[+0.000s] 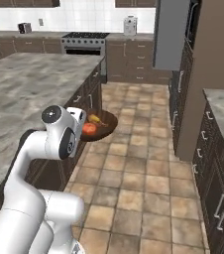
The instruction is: Pick the chicken drumstick and squash from their plates and place them in the bowl. Then put the bowl in the fridge.
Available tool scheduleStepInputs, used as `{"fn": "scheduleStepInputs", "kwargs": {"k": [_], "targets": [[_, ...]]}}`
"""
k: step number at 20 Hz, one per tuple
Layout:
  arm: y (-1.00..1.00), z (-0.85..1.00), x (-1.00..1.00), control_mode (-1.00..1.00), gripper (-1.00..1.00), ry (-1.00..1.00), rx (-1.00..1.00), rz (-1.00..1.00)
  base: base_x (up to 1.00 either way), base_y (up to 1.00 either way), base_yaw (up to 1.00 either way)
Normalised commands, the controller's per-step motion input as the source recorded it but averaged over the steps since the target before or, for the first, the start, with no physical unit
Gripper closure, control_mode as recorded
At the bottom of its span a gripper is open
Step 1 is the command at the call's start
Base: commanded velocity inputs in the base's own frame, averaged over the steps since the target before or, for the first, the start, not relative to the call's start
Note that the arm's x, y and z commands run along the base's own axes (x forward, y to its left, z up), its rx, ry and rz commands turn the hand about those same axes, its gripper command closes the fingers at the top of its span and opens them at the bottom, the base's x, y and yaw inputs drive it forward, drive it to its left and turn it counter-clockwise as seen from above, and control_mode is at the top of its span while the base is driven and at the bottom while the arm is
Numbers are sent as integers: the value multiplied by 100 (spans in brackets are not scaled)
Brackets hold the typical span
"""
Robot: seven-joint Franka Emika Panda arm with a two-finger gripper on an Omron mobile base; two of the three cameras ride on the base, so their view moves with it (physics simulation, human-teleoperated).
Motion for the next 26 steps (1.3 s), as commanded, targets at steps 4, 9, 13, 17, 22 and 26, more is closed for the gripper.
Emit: {"fn": "scheduleStepInputs", "kwargs": {"k": [4,9,13,17,22,26], "targets": [[0,0,0,100,100,0,0,0,90,-10,7],[0,0,0,100,100,0,0,0,90,-10,8],[0,0,0,100,100,0,0,0,89,-9,9],[0,0,0,100,100,0,0,0,89,-9,8],[0,0,0,100,100,0,0,0,89,-7,7],[0,0,0,100,100,0,0,0,92,-5,7]]}}
